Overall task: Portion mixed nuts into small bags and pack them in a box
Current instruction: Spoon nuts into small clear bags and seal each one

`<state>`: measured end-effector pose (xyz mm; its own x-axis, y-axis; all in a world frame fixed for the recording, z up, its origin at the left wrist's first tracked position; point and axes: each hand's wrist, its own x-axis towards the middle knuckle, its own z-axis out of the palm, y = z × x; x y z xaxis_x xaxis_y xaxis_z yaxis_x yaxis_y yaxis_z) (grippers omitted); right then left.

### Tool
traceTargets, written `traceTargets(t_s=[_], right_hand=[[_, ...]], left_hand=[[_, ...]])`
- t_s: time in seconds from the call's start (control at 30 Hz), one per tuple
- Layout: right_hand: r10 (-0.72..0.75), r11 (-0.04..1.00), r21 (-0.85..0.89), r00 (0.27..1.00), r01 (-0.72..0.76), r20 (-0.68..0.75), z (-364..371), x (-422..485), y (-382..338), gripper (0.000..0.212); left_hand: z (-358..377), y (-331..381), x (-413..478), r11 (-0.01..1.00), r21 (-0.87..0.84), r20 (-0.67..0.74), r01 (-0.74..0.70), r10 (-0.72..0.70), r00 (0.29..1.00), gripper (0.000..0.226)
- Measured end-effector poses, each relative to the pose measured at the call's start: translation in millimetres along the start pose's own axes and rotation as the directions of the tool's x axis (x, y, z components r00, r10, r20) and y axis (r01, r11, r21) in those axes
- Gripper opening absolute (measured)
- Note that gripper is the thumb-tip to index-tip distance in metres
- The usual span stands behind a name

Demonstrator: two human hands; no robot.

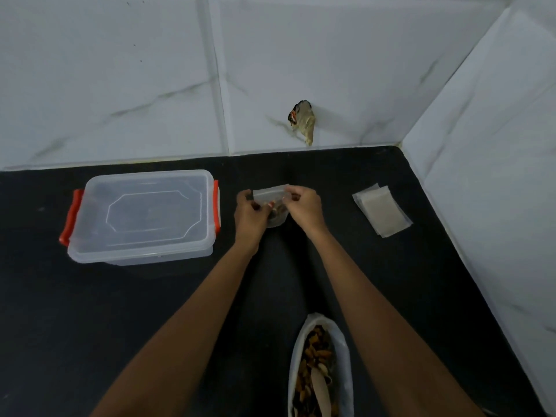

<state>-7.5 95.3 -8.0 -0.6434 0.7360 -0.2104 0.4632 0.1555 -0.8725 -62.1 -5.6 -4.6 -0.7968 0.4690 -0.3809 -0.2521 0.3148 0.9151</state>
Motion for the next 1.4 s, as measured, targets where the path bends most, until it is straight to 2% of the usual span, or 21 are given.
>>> traceTargets(t_s=[0.17, 0.3, 0.4, 0.47, 0.67, 0.83, 0.97, 1.07, 1.2, 1.3, 1.4], right_hand=[[0.058, 0.998, -0.036, 0.979, -0.052, 0.195, 6, 18, 9, 0.057], [-0.012, 0.984, -0.165, 0.959, 0.061, 0.283, 2, 21, 17, 0.061], [-0.042, 0.951, -0.279, 0.948, 0.135, 0.316, 0, 24, 22, 0.066], [-0.049, 0.95, -0.278, 0.947, 0.142, 0.317, 0, 24, 24, 0.066], [-0.069, 0.995, -0.06, 0.985, 0.08, 0.16, -7, 14, 17, 0.055], [-0.039, 0.999, -0.02, 0.997, 0.041, 0.067, -27, 4, 22, 0.04], [-0.026, 0.999, -0.03, 1.0, 0.026, -0.007, -55, -2, 32, 0.034], [-0.003, 0.999, -0.049, 0.992, -0.003, -0.126, -81, -5, 44, 0.033], [0.057, 0.993, -0.078, 0.942, -0.088, -0.331, -120, -1, 65, 0.031], [0.111, 0.979, -0.105, 0.894, -0.173, -0.434, -143, 4, 82, 0.029], [0.072, 0.967, -0.18, 0.872, -0.18, -0.484, -157, 10, 97, 0.028]], left_hand=[[0, -9, 18, 0.991, 0.116, -0.036, -0.063, 0.068, 0.997, 0.046], [4, -14, 22, 0.93, 0.35, -0.061, -0.109, 0.138, 0.988, 0.035], [3, -17, 23, 0.907, 0.404, -0.064, -0.116, 0.155, 0.986, 0.032], [1, -17, 23, 0.906, 0.405, -0.051, -0.121, 0.154, 0.987, 0.031], [3, -10, 12, 0.885, 0.429, -0.042, -0.184, 0.223, 0.974, 0.041], [18, -1, -1, 0.839, 0.489, -0.041, -0.24, 0.297, 0.954, 0.038], [47, 1, -8, 0.801, 0.488, 0.04, -0.346, 0.375, 0.926, 0.031], [76, 2, -11, 0.867, 0.365, 0.09, -0.338, 0.329, 0.94, 0.027], [123, 2, -13, 0.948, 0.254, 0.133, -0.193, 0.163, 0.978, 0.02], [155, 1, -11, 0.957, 0.273, 0.166, -0.101, 0.056, 0.985, 0.018], [179, 4, -10, 0.953, 0.297, 0.157, -0.049, 0.002, 0.988, 0.015]])
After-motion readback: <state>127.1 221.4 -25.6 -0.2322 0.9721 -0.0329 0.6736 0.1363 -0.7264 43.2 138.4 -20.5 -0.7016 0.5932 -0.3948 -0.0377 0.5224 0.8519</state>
